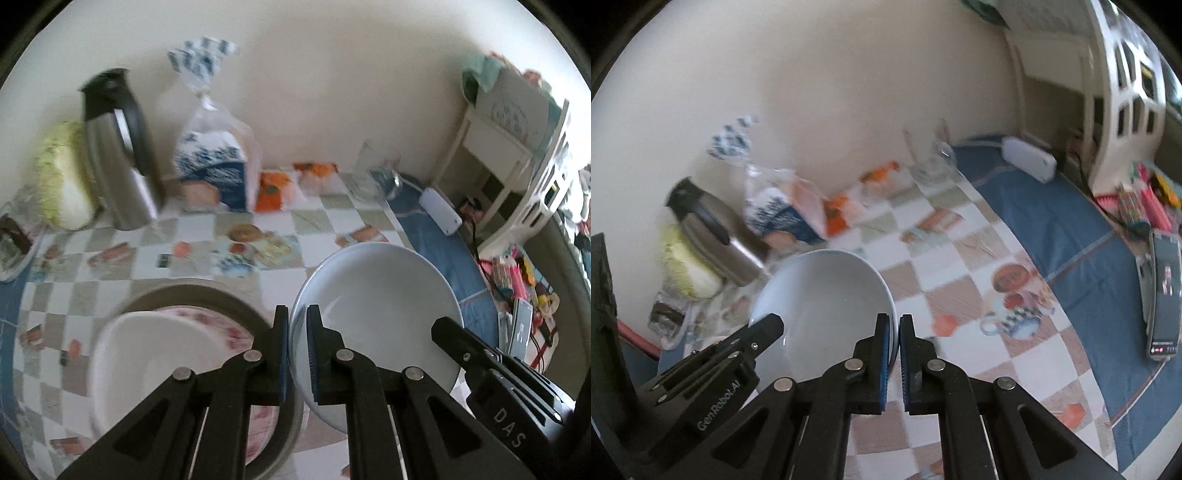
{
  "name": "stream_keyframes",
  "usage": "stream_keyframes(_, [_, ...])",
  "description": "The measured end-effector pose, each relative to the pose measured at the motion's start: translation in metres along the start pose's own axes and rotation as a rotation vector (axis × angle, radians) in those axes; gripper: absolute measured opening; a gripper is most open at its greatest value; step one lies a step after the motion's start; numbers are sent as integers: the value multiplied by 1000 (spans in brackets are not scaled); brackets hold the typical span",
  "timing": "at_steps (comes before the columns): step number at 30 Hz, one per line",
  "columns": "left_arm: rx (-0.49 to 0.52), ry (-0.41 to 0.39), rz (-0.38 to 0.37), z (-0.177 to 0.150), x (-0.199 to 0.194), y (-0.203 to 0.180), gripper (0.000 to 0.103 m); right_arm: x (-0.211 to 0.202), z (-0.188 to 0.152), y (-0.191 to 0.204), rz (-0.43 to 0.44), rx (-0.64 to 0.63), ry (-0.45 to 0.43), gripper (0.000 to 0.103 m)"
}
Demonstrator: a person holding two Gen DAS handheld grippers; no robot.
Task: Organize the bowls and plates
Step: 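Carry the round white bowl over the basin and lower it onto the stack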
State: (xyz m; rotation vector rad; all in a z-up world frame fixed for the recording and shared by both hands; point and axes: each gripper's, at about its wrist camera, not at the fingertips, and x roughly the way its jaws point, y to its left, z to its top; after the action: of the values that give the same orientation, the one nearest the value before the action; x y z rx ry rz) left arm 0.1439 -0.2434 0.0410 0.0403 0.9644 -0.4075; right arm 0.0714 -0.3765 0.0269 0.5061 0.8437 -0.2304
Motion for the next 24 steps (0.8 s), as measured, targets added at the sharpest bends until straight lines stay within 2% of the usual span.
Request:
stream_keyframes(5, [-45, -44, 49, -1, -35, 42, 9, -13, -4, 44, 52, -57, -21, 6])
stream_keyframes(10, [-117, -57, 60, -8, -52, 84, 9, -10, -18, 88, 123, -113, 7, 7])
stream_keyframes(17, [-186, -11, 61, -19, -46, 121, 9, 5, -35, 124, 131, -183, 44, 7])
stream_keyframes(24, [-191, 61, 73, -27, -26, 129, 9, 26, -43, 131, 94, -205, 90, 6])
